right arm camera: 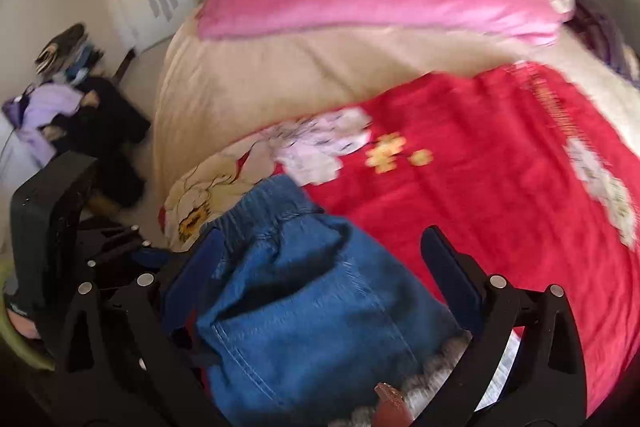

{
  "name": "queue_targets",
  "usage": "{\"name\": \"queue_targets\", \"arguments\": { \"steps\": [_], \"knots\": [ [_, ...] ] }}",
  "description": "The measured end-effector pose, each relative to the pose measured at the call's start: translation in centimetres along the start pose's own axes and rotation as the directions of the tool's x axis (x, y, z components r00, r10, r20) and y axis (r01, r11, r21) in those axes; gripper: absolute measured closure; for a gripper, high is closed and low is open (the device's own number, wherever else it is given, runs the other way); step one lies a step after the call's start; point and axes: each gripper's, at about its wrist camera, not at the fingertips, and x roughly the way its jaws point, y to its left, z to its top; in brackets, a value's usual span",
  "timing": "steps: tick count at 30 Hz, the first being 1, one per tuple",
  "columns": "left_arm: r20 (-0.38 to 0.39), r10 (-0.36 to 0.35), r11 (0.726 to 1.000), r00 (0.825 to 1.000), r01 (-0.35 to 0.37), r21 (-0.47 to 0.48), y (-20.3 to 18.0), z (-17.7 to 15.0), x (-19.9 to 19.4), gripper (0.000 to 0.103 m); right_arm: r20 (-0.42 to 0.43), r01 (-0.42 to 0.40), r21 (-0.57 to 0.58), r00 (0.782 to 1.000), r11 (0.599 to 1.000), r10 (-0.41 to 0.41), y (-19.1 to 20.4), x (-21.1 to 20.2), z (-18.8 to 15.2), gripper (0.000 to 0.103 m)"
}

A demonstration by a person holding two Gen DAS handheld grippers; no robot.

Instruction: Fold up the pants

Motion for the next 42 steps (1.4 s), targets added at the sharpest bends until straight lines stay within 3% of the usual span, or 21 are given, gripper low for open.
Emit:
{"name": "queue_targets", "arguments": {
  "steps": [4,12,13,14,16,18,20,25,30,35,37,39,42],
  "knots": [
    [-0.001,-0.005,1.0,1.0,0.005,-0.001,-0.1,0.1,0.9,0.006,-0.08,-0.069,-0.051,0.995,0.996,0.065,0.8,3.4,0.9,0.01],
    [-0.005,-0.026,1.0,1.0,0.026,-0.018,0.3,0.8,1.4,0.006,-0.145,-0.153,-0.048,0.979,0.987,0.145,1.3,6.5,1.0,0.011],
    [-0.004,-0.027,0.999,1.0,0.027,-0.021,0.3,0.8,1.4,0.006,-0.149,-0.167,-0.04,0.976,0.985,0.16,1.2,6.7,0.9,0.016],
    [-0.001,-0.03,0.999,1.0,0.03,-0.025,0.3,1.0,1.4,0.006,-0.151,-0.205,-0.029,0.968,0.978,0.198,1.1,6.7,0.8,0.04],
    [0.011,-0.04,0.999,0.999,0.04,-0.034,0.5,1.1,1.3,0.006,-0.139,-0.241,-0.016,0.962,0.97,0.237,0.8,6.3,0.6,0.052],
    [0.044,-0.059,0.998,0.997,0.06,-0.031,0.4,1.2,0.8,0.006,-0.095,-0.268,0.006,0.959,0.963,0.267,0.3,4.8,0.2,0.071],
    [0.07,-0.09,0.996,0.993,0.092,-0.017,-0.3,1.2,0.2,0.006,-0.047,-0.282,0.027,0.958,0.959,0.283,-0.5,3.6,0.0,0.077],
    [0.104,-0.113,0.994,0.988,0.112,0.019,-2.7,1.2,-0.9,0.006,0.106,-0.298,0.052,0.951,0.953,0.292,-2.6,-2.4,-2.3,0.077],
    [0.074,-0.207,0.976,0.976,0.201,0.079,-6.1,1.1,-0.4,0.006,0.204,-0.284,0.086,0.943,0.955,0.262,-5.3,-7.6,-4.9,0.077],
    [0.019,-0.331,0.939,0.943,0.327,0.108,-10.0,1.1,1.0,0.006,0.289,-0.269,0.124,0.931,0.955,0.225,-7.8,-11.5,-8.1,0.077],
    [0.008,-0.355,0.926,0.935,0.35,0.141,-11.7,1.1,1.4,0.006,0.311,-0.248,0.145,0.93,0.958,0.194,-8.4,-12.5,-9.5,0.067],
    [-0.013,-0.369,0.915,0.929,0.366,0.17,-13.0,1.0,1.9,0.006,0.347,-0.242,0.185,0.923,0.952,0.167,-9.3,-13.6,-11.0,0.049],
    [-0.053,-0.385,0.893,0.921,0.386,0.23,-15.0,0.3,2.7,0.006,0.401,-0.212,0.272,0.912,0.939,0.09,-10.9,-15.5,-14.3,0.044]
  ]
}}
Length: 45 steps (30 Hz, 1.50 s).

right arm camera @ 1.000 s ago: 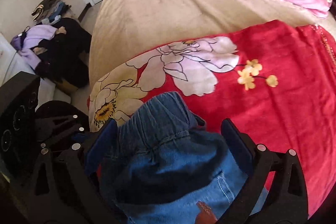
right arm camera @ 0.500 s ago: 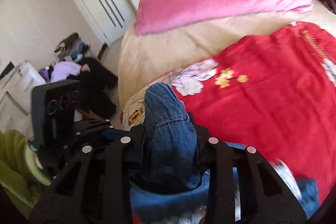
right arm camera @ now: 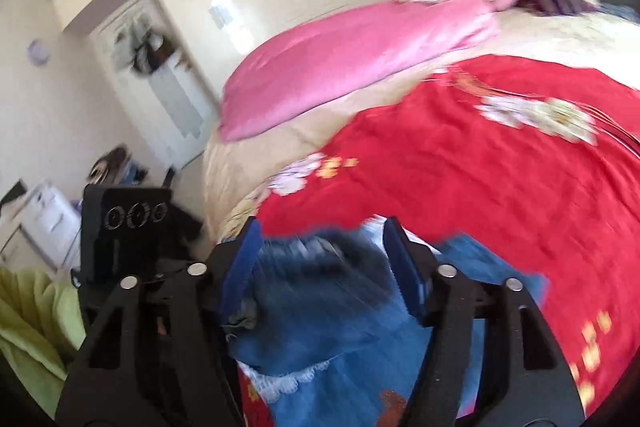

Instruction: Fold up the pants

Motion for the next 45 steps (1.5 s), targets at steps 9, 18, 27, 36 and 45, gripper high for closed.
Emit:
{"name": "queue_targets", "arguments": {
  "steps": [9,18,27,36,45],
  "knots": [
    [-0.12,0.02,0.992,0.993,-0.005,0.127,-3.2,-2.8,4.7,0.005,-0.065,0.141,0.136,0.989,0.981,-0.133,-2.8,-2.1,-6.6,0.042],
    [-0.043,0.092,0.977,0.995,-0.082,0.197,-3.5,-3.2,0.6,0.005,-0.215,0.319,0.051,0.929,0.946,-0.302,-2.9,0.0,-7.4,0.052],
    [0.02,0.397,0.889,0.918,-0.389,0.24,-0.7,-1.5,-0.3,0.059,-0.15,0.26,-0.077,0.951,0.963,-0.269,-1.1,1.0,-1.6,0.055],
    [-0.041,0.43,0.86,0.902,-0.396,0.321,-1.2,-4.3,1.8,0.069,-0.427,0.201,-0.244,0.856,0.949,-0.291,-0.9,10.5,-2.7,0.096],
    [-0.041,0.395,0.889,0.918,-0.37,0.268,-0.6,-4.1,1.6,0.066,-0.339,0.353,-0.382,0.806,0.854,-0.485,0.2,12.2,-2.1,0.1]
  ]
}}
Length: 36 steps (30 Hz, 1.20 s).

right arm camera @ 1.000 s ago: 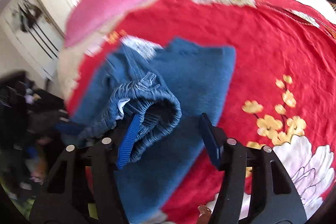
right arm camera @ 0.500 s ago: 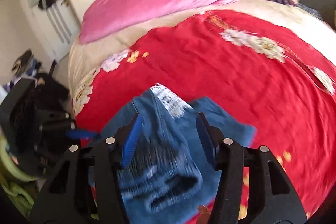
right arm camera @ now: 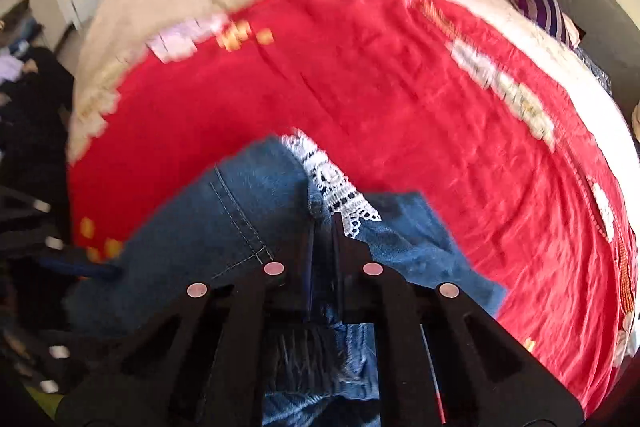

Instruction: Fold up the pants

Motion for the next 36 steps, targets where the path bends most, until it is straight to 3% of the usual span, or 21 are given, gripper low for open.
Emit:
{"name": "queue_targets", "arguments": {
  "steps": [4,7,12,14,24,27,29,36],
  "knots": [
    [-0.006,-0.012,1.0,1.0,0.012,-0.011,0.0,-0.1,-0.2,0.061,0.017,0.008,0.04,1.0,0.999,-0.009,-0.2,0.5,-0.4,0.099],
    [-0.006,-0.017,1.0,1.0,0.016,-0.013,0.1,-0.1,-0.3,0.06,0.052,0.007,0.084,0.999,0.996,-0.011,-0.7,-0.8,-0.6,0.092],
    [-0.009,-0.03,0.999,1.0,0.029,-0.017,0.0,-0.2,-0.4,0.05,0.118,0.009,0.15,0.993,0.989,-0.027,-1.3,-3.9,-1.2,0.064],
    [-0.009,-0.036,0.999,0.999,0.036,-0.018,-0.1,-0.3,-0.6,0.044,0.149,0.005,0.183,0.988,0.983,-0.033,-1.7,-5.3,-1.6,0.058],
    [0.011,-0.051,0.999,0.999,0.051,-0.012,-0.8,-0.3,-2.3,0.041,0.265,0.026,0.292,0.958,0.956,-0.107,-3.0,-10.8,-4.9,0.03],
    [0.027,-0.047,0.999,0.999,0.047,-0.007,-0.9,0.0,-3.0,0.04,0.281,0.036,0.321,0.951,0.946,-0.132,-3.4,-11.9,-6.1,0.026],
    [0.044,-0.038,0.999,0.998,0.038,-0.007,-0.8,0.2,-3.6,0.031,0.289,0.037,0.335,0.947,0.941,-0.141,-3.6,-12.4,-6.8,0.024],
    [0.072,-0.003,1.0,0.997,0.004,-0.019,-0.2,1.3,-4.1,0.024,0.307,0.033,0.387,0.938,0.922,-0.163,-4.1,-13.4,-9.2,0.018]
  ]
}}
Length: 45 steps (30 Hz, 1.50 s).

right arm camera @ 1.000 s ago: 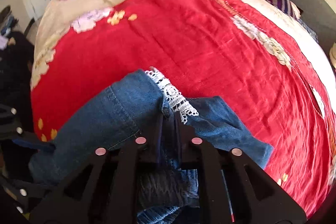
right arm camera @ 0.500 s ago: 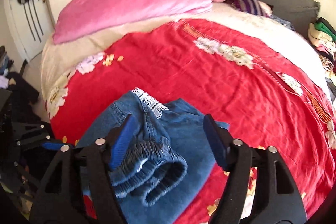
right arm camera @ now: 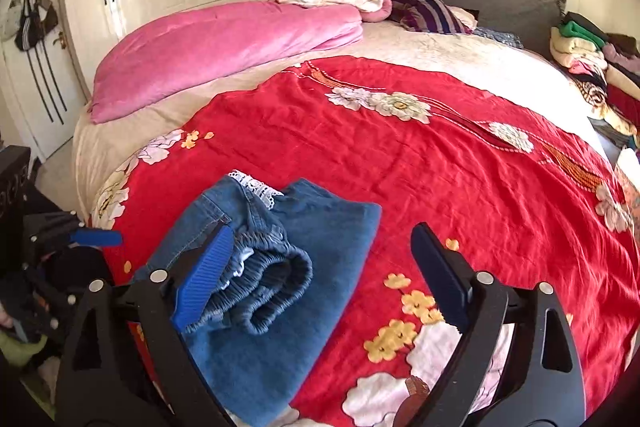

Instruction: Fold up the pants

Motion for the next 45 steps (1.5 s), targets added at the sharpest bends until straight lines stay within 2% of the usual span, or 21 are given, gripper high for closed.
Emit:
{"name": "queue_targets", "arguments": {
  "steps": [7,14,20,24,32,38,41,45],
  "knots": [
    [0.012,0.034,0.999,0.999,-0.034,-0.023,1.1,1.1,0.6,0.013,-0.005,0.002,0.046,1.0,0.999,-0.002,-0.9,0.0,-1.8,0.017],
    [-0.002,0.082,0.996,0.997,-0.082,-0.027,2.3,2.3,2.3,0.012,-0.038,-0.006,0.095,0.999,0.995,0.01,-1.5,1.3,-3.6,0.017],
    [-0.033,0.077,0.996,0.996,-0.079,-0.045,3.2,3.1,4.6,0.012,-0.093,-0.032,0.121,0.995,0.992,0.044,-1.3,3.4,-5.0,0.017],
    [-0.058,0.058,0.996,0.997,-0.061,-0.06,3.4,3.3,6.1,0.012,-0.124,-0.053,0.14,0.99,0.989,0.07,-1.1,4.7,-5.4,0.024],
    [-0.098,0.03,0.998,0.995,-0.036,-0.057,3.1,3.4,8.6,0.012,-0.138,-0.119,0.234,0.978,0.965,0.154,-1.9,6.1,-6.0,0.024],
    [-0.102,0.013,0.998,0.995,-0.019,-0.057,3.1,3.4,9.3,0.012,-0.136,-0.175,0.302,0.965,0.937,0.224,-2.7,6.9,-6.1,0.024],
    [-0.1,0.006,0.998,0.995,-0.012,-0.063,3.2,3.5,9.4,0.012,-0.142,-0.182,0.331,0.961,0.926,0.24,-3.3,7.2,-5.7,0.029],
    [-0.095,-0.003,0.998,0.995,-0.004,-0.067,3.2,3.6,9.5,0.012,-0.172,-0.174,0.319,0.956,0.932,0.238,-3.2,8.1,-5.6,0.03]
  ]
}}
